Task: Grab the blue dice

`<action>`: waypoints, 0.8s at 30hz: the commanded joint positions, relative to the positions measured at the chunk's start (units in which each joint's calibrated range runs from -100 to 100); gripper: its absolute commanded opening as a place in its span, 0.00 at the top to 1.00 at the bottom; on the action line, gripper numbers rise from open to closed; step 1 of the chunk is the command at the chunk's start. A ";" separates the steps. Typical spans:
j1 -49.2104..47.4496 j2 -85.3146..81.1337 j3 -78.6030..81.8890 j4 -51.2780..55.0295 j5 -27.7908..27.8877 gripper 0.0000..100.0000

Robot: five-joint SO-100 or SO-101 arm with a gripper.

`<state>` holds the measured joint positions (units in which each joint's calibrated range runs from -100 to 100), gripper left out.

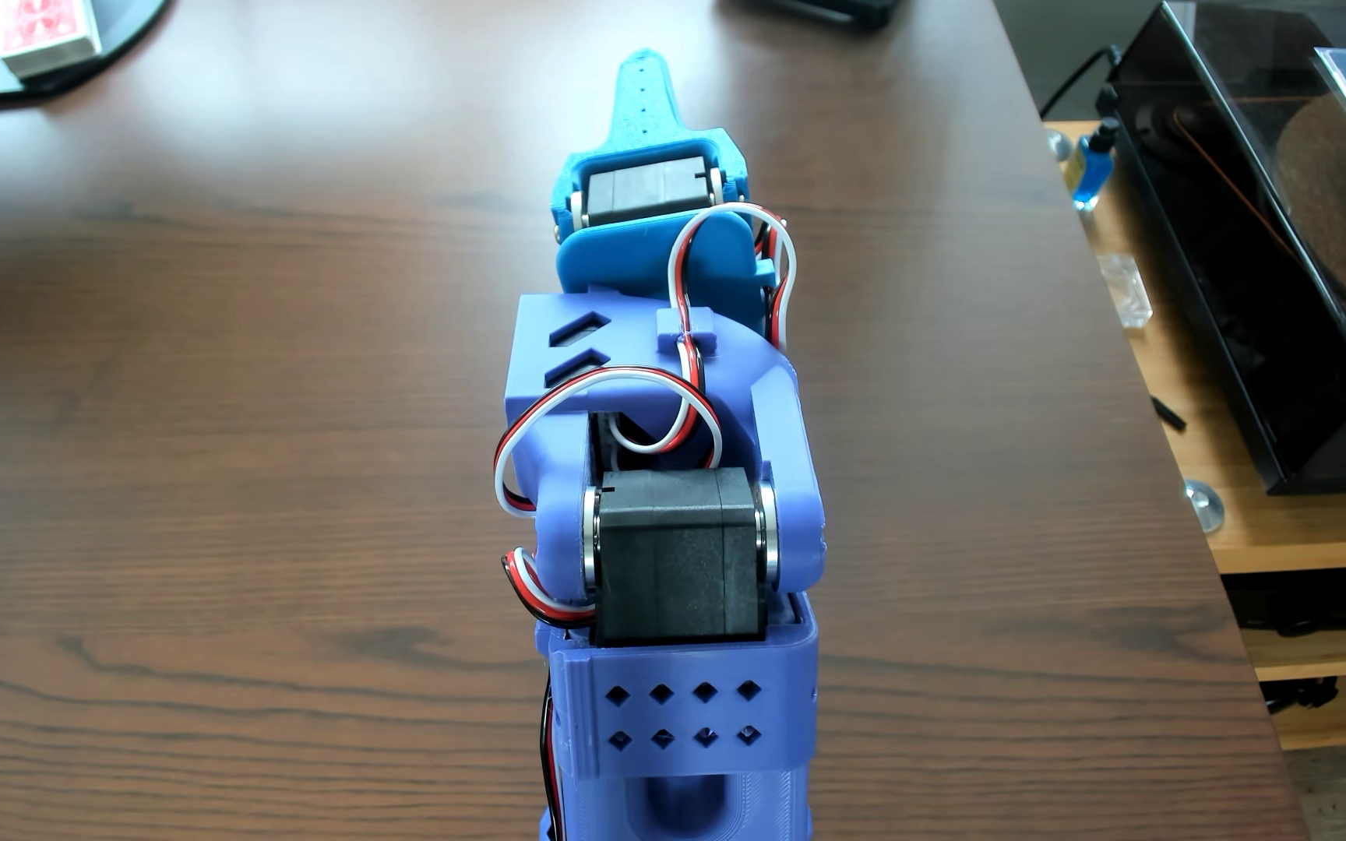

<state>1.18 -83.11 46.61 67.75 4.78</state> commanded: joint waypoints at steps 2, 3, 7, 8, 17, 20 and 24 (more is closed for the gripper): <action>-0.20 0.10 1.22 -1.70 0.37 0.81; -0.20 0.19 1.76 -1.70 0.37 0.81; -0.03 0.02 3.57 -2.04 0.37 0.81; 0.05 0.02 3.84 -2.04 0.37 0.81; 0.05 0.02 3.93 -2.04 0.37 0.81; 0.13 0.02 3.93 -2.04 0.37 0.81; -0.11 0.02 5.38 -2.04 0.37 0.81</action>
<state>1.18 -83.11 51.28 67.67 4.84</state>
